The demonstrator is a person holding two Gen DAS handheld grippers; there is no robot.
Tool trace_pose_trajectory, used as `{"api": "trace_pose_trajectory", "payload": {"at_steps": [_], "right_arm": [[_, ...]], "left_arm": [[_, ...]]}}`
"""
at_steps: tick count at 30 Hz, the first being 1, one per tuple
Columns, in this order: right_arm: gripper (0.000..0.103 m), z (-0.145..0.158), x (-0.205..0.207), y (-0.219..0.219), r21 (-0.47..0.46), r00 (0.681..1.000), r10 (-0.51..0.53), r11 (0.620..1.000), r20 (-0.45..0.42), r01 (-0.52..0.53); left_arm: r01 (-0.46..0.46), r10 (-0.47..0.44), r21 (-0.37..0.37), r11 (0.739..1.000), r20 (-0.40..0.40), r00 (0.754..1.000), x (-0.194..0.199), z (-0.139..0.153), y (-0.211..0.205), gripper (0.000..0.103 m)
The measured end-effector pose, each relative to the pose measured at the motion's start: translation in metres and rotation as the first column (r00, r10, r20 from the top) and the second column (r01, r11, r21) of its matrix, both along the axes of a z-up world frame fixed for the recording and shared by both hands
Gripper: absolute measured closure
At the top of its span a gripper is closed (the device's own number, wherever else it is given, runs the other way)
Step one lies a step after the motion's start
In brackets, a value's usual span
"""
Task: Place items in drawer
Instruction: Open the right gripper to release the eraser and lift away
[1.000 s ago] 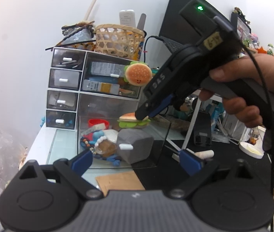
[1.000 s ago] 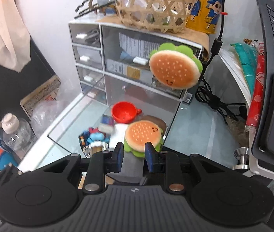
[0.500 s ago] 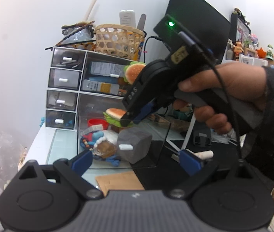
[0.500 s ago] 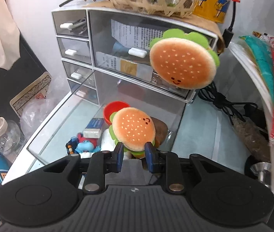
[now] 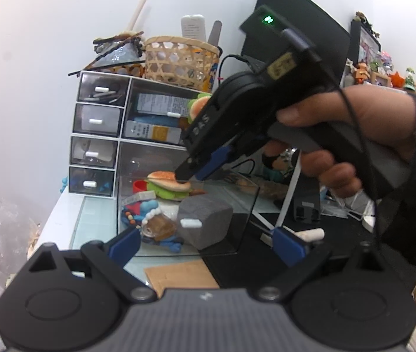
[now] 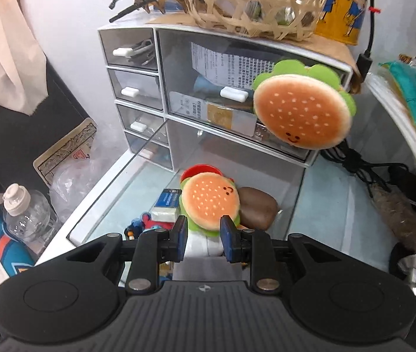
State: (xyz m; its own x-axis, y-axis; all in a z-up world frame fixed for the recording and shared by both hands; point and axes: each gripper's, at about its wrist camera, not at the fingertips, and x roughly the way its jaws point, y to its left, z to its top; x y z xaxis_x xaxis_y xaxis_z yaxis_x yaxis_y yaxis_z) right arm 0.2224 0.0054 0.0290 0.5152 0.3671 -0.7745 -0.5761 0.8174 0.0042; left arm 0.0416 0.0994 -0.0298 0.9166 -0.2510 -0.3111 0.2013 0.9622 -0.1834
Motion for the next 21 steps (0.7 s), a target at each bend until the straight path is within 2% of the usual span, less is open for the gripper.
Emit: {"api": "trace_pose_trajectory", "payload": {"at_steps": [7, 10, 21], "right_arm": [[0.074, 0.019, -0.029, -0.018, 0.000, 0.999, 0.019, 1.000, 0.029, -0.019], [0.066, 0.029, -0.047, -0.028, 0.011, 0.998, 0.028, 1.000, 0.051, -0.028], [0.059, 0.053, -0.103, -0.082, 0.089, 0.994, 0.004, 0.996, 0.108, -0.014]], "left_arm": [[-0.006, 0.006, 0.009, 1.000, -0.001, 1.000, 0.000, 0.000, -0.001, 0.005], [-0.008, 0.008, 0.015, 1.000, -0.002, 1.000, 0.000, 0.000, -0.002, 0.005], [-0.015, 0.015, 0.036, 0.999, -0.001, 1.000, -0.001, 0.001, -0.005, 0.005]]}}
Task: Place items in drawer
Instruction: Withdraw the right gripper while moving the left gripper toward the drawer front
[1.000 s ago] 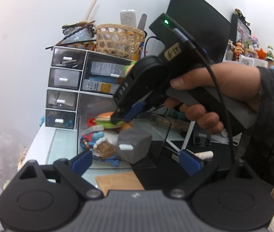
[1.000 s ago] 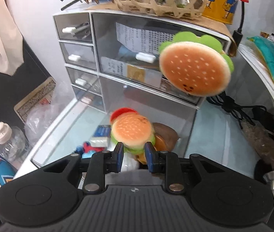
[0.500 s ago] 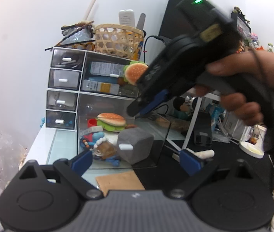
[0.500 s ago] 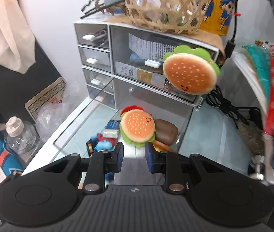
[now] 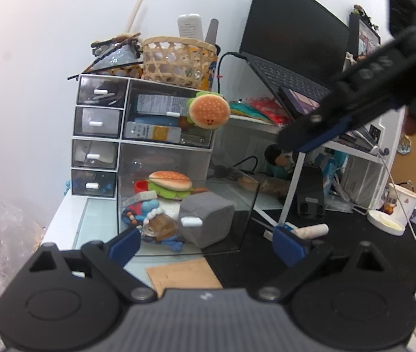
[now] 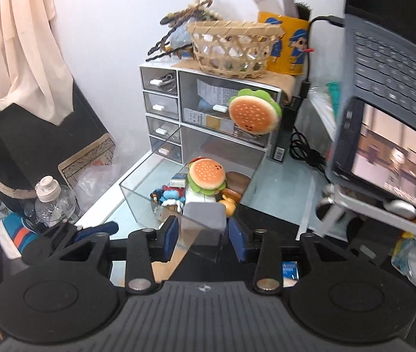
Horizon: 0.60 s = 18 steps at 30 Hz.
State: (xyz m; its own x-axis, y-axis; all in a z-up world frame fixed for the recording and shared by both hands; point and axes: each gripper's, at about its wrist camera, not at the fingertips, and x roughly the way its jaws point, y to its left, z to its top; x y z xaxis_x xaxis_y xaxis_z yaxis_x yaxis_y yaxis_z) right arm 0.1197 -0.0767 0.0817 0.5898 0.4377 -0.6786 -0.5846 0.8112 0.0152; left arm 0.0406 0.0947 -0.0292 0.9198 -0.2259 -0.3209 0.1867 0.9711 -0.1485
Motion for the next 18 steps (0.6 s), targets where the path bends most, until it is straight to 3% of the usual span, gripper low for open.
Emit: {"api": "trace_pose_trajectory", "payload": {"at_steps": [4, 10, 13, 18], "right_arm": [[0.051, -0.004, -0.009, -0.022, 0.051, 0.999, -0.034, 0.998, 0.007, 0.033], [0.050, -0.021, -0.021, -0.048, 0.121, 0.996, -0.084, 0.989, 0.032, 0.080], [0.040, -0.037, -0.030, -0.057, 0.149, 0.991, -0.120, 0.983, 0.067, 0.109], [0.039, -0.070, -0.025, -0.066, 0.194, 0.988, -0.148, 0.971, 0.035, 0.138]], "left_arm": [[-0.005, 0.005, 0.008, 1.000, 0.000, 1.000, 0.000, 0.000, -0.002, 0.005], [-0.006, 0.006, 0.021, 1.000, -0.004, 1.000, 0.001, 0.000, -0.005, 0.005], [-0.005, 0.005, 0.024, 1.000, -0.006, 1.000, 0.001, 0.000, -0.005, 0.005], [-0.004, 0.004, 0.035, 0.999, -0.010, 1.000, 0.002, 0.000, -0.008, 0.005]]}}
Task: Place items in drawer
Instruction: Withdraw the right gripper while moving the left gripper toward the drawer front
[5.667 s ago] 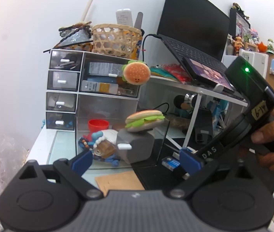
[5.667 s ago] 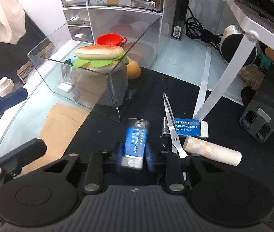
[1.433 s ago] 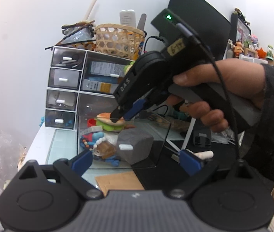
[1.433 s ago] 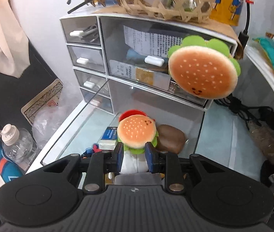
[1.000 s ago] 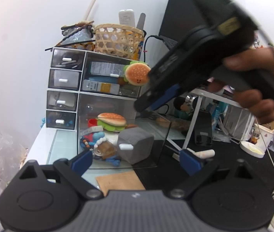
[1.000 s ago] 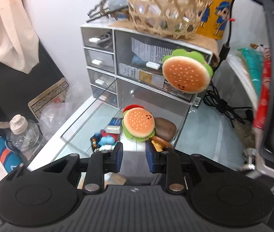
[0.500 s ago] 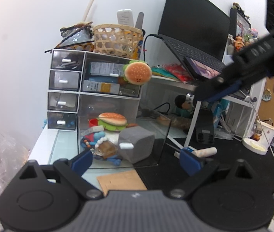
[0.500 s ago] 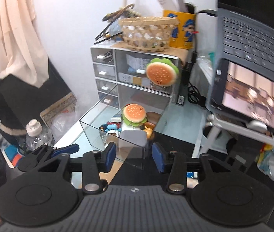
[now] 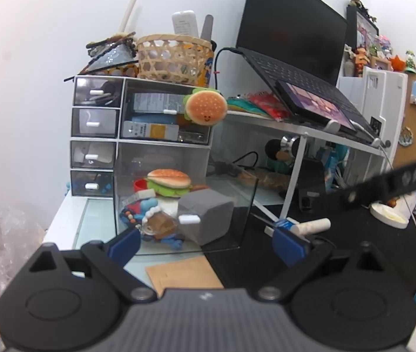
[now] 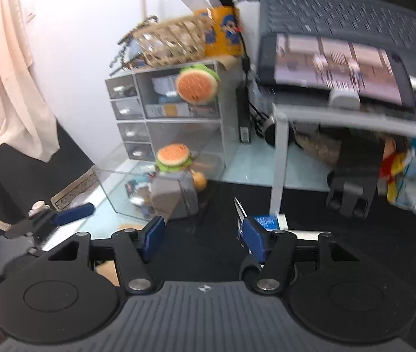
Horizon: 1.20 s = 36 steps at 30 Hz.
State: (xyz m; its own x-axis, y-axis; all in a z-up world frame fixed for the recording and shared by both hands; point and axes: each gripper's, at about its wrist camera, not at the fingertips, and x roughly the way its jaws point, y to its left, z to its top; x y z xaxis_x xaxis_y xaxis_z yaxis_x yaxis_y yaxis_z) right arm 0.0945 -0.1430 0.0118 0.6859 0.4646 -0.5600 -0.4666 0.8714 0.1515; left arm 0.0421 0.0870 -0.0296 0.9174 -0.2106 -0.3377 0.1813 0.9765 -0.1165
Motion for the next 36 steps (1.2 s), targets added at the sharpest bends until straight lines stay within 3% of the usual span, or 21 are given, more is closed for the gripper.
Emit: {"api": "trace_pose_trajectory", "payload": {"at_steps": [6, 8, 12, 18, 22, 33, 36], "right_arm": [[0.034, -0.026, -0.002, 0.000, -0.012, 1.000, 0.010, 1.000, 0.001, -0.010], [0.027, -0.031, -0.005, -0.001, -0.013, 1.000, 0.026, 1.000, 0.006, -0.025], [0.024, -0.040, -0.009, -0.009, -0.008, 0.999, 0.033, 0.999, 0.008, -0.033], [0.020, -0.045, -0.011, -0.025, 0.010, 1.000, 0.018, 1.000, 0.018, -0.018], [0.011, -0.048, -0.015, -0.032, 0.031, 0.999, 0.022, 0.999, 0.027, -0.023], [0.011, -0.053, -0.022, -0.044, 0.023, 1.000, 0.019, 1.000, 0.011, -0.020], [0.010, -0.054, -0.025, -0.046, 0.017, 1.000, 0.021, 1.000, 0.014, -0.021]], "left_arm": [[0.014, -0.014, 0.022, 1.000, -0.009, 1.000, 0.001, 0.000, -0.005, 0.005], [0.023, -0.022, 0.043, 0.999, -0.012, 1.000, 0.002, 0.000, -0.011, 0.005], [0.049, -0.047, 0.098, 0.994, -0.020, 0.999, 0.003, -0.001, -0.025, 0.005], [0.024, -0.018, 0.110, 0.994, -0.051, 0.999, 0.010, -0.001, -0.027, 0.005], [0.008, 0.003, 0.135, 0.991, -0.087, 0.996, 0.016, -0.001, -0.031, 0.005], [-0.033, 0.053, 0.128, 0.991, -0.156, 0.986, 0.020, 0.011, -0.028, 0.006], [-0.045, 0.068, 0.140, 0.989, -0.163, 0.984, 0.021, 0.018, -0.029, 0.011]]}}
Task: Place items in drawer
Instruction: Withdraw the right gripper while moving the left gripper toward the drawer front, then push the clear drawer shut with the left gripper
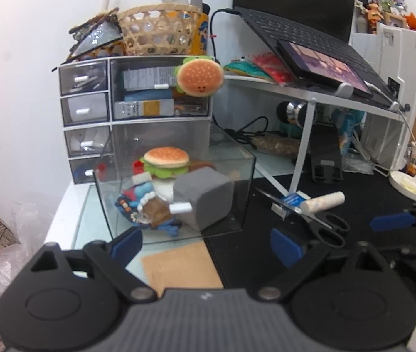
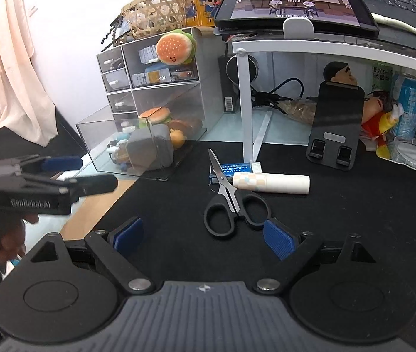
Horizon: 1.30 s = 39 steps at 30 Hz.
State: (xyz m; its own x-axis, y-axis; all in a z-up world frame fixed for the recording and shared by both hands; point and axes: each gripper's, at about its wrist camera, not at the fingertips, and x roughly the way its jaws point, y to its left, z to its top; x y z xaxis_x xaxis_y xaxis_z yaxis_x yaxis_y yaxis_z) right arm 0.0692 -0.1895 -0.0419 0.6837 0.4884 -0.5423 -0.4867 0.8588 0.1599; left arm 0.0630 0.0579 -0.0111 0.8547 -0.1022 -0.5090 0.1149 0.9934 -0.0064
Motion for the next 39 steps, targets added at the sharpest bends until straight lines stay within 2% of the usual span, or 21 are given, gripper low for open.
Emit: {"api": "trace_pose_trajectory", "payload": {"at_steps": [3, 10, 12, 13, 15, 18, 21, 27, 30, 39], "right_arm": [[0.010, 0.000, -0.002, -0.003, 0.000, 1.000, 0.006, 1.000, 0.000, -0.006], [0.009, -0.001, -0.006, -0.012, 0.014, 1.000, 0.019, 1.000, 0.012, -0.019], [0.009, 0.000, -0.005, -0.016, 0.025, 1.000, 0.016, 1.000, 0.014, -0.016], [0.009, 0.000, -0.005, -0.018, 0.033, 1.000, 0.014, 0.999, 0.014, -0.015], [0.009, 0.000, -0.006, -0.021, 0.048, 1.000, 0.014, 0.999, 0.016, -0.015], [0.009, 0.000, -0.007, -0.023, 0.060, 1.000, 0.017, 0.998, 0.020, -0.018], [0.009, -0.001, -0.006, -0.023, 0.064, 1.000, 0.022, 0.998, 0.020, -0.023], [0.009, -0.001, -0.004, -0.028, 0.092, 1.000, 0.017, 0.996, 0.025, -0.019], [0.009, -0.001, -0.002, -0.030, 0.106, 1.000, 0.016, 0.994, 0.021, -0.018], [0.009, -0.003, 0.000, -0.035, 0.129, 1.000, 0.022, 0.991, 0.022, -0.024]], "left_arm": [[-0.014, 0.013, 0.031, 0.999, 0.008, 1.000, 0.000, 0.007, -0.003, 0.012], [-0.048, 0.048, 0.035, 0.998, -0.009, 0.999, 0.010, 0.014, -0.002, 0.021], [-0.062, 0.062, 0.040, 0.997, -0.011, 0.998, 0.015, 0.014, -0.002, 0.030], [-0.069, 0.070, 0.042, 0.997, -0.012, 0.997, 0.017, 0.014, -0.003, 0.038], [-0.084, 0.085, 0.039, 0.996, -0.013, 0.996, 0.022, 0.014, -0.002, 0.048], [-0.095, 0.095, 0.014, 0.995, -0.025, 0.995, 0.030, 0.012, 0.000, 0.054], [-0.106, 0.106, 0.013, 0.994, -0.027, 0.994, 0.036, 0.009, 0.000, 0.055], [-0.142, 0.143, 0.032, 0.989, -0.007, 0.990, 0.044, 0.007, 0.001, 0.075], [-0.135, 0.135, 0.038, 0.990, -0.010, 0.991, 0.049, 0.005, 0.000, 0.080], [-0.141, 0.142, 0.054, 0.989, -0.018, 0.990, 0.063, 0.005, -0.003, 0.084]]}}
